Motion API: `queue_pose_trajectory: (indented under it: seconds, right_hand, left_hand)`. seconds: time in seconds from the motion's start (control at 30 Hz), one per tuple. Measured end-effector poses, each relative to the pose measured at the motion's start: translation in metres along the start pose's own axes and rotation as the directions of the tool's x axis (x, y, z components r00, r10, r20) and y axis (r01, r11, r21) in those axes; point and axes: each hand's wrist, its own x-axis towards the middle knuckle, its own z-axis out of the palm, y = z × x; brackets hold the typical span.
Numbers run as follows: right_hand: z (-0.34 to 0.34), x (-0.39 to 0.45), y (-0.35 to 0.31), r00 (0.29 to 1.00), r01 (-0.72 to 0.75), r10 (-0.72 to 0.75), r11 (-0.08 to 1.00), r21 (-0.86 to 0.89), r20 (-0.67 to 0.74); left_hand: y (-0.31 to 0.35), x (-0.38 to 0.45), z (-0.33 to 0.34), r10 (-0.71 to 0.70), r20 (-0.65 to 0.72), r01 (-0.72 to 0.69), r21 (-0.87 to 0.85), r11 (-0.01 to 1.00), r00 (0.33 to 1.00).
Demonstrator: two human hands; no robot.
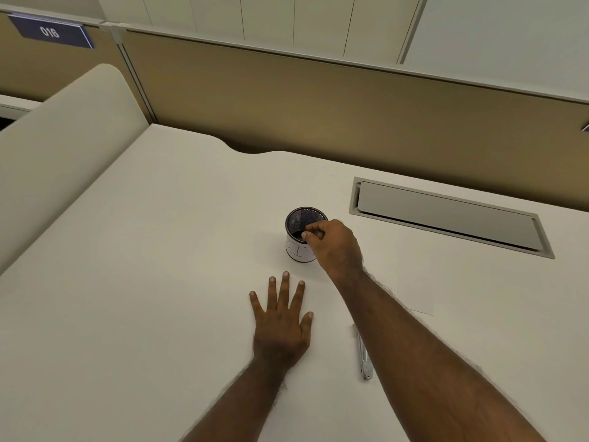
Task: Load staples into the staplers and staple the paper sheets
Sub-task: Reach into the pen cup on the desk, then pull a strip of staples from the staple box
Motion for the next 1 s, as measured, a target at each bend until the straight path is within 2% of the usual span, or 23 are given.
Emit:
queue_pose_trajectory:
  seconds: [0.33,0.6,0.8,1.0]
  right_hand:
    - [-0.031,-0.040,0.015,0.998,0.043,-0.040,0.998,0.046,-0.047]
    - [-0.076,-0.132,0.107,0.992,0.002,-0.017,0.993,-0.116,-0.124]
    - [-0.114,-0.195,0.155,0.962,-0.123,0.063,0.970,-0.212,-0.267]
    - [-0.128,-0.232,0.207,0.940,-0.245,0.163,0.934,-0.261,-0.301]
  left_hand:
    - [-0.001,-0.001,-0.003,-0.023,0.037,0.023,0.001,1.000,0.999]
    - [0.046,-0.022,-0.013,0.064,-0.037,-0.066,-0.037,0.997,0.997]
    - [0.101,-0.046,-0.019,0.160,-0.041,-0.163,-0.079,0.983,0.986]
    - [0.160,-0.070,-0.016,0.316,0.019,-0.314,-0.064,0.947,0.949]
